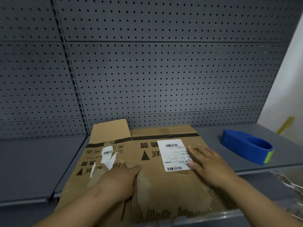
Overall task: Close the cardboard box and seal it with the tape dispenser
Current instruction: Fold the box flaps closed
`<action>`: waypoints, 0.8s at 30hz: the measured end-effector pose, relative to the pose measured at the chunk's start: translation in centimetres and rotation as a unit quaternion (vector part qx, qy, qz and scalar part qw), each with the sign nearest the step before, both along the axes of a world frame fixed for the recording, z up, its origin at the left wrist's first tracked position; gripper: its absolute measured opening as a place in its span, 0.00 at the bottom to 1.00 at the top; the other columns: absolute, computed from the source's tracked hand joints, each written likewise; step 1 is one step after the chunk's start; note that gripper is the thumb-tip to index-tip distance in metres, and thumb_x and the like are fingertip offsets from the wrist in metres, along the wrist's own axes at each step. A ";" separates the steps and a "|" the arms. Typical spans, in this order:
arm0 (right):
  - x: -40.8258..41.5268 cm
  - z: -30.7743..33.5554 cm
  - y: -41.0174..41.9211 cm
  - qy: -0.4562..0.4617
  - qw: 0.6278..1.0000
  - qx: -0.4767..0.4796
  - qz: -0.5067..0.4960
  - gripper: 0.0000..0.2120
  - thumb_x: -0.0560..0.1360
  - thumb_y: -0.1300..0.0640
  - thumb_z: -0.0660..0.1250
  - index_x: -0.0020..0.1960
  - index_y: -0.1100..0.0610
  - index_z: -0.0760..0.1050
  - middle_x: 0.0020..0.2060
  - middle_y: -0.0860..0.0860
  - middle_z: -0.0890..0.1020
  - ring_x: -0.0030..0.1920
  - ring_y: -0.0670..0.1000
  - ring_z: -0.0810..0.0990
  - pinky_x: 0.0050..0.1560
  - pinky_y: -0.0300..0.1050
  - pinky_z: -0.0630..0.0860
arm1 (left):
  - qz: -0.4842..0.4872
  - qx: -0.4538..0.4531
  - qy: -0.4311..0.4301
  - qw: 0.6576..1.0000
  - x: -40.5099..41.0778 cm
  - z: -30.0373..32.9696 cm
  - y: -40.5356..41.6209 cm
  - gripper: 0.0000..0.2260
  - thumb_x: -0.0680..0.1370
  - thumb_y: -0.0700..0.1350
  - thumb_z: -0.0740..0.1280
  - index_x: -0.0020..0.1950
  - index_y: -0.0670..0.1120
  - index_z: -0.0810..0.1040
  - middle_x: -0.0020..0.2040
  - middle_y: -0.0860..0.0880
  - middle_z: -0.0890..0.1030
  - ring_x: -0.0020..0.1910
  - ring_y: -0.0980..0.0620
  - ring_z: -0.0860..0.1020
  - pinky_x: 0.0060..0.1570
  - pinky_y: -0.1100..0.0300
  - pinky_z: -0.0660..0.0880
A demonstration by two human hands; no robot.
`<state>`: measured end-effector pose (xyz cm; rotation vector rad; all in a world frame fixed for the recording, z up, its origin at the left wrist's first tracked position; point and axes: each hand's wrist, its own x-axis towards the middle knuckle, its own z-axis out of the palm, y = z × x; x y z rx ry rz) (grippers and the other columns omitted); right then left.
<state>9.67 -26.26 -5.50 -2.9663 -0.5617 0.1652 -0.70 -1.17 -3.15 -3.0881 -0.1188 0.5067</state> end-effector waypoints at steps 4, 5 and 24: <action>0.9 0.3 0.2 0.012 1.000 -0.006 0.004 0.30 0.76 0.34 0.44 0.75 0.39 0.41 0.77 0.47 0.46 0.76 0.52 0.44 0.73 0.52 0.46 | -0.015 -0.008 -0.040 0.999 0.1 1.0 0.2 0.25 0.79 0.44 0.54 0.75 0.59 0.53 0.69 0.46 0.67 0.63 0.47 0.71 0.58 0.59 0.68; 1.1 0.5 0.2 0.019 1.000 -0.008 0.004 0.30 0.76 0.33 0.44 0.75 0.39 0.42 0.77 0.48 0.46 0.76 0.52 0.44 0.74 0.52 0.46 | -0.018 -0.013 -0.052 0.998 0.1 1.4 0.2 0.25 0.79 0.43 0.54 0.75 0.58 0.55 0.70 0.47 0.67 0.64 0.48 0.70 0.58 0.60 0.67; -0.3 12.9 0.8 0.114 0.957 0.260 0.058 0.31 0.67 0.33 0.59 0.70 0.33 0.60 0.67 0.36 0.63 0.64 0.41 0.64 0.59 0.39 0.61 | 0.128 -0.352 -0.288 0.882 -3.6 10.6 9.0 0.18 0.79 0.36 0.58 0.56 0.57 0.78 0.51 0.61 0.78 0.47 0.64 0.75 0.41 0.67 0.70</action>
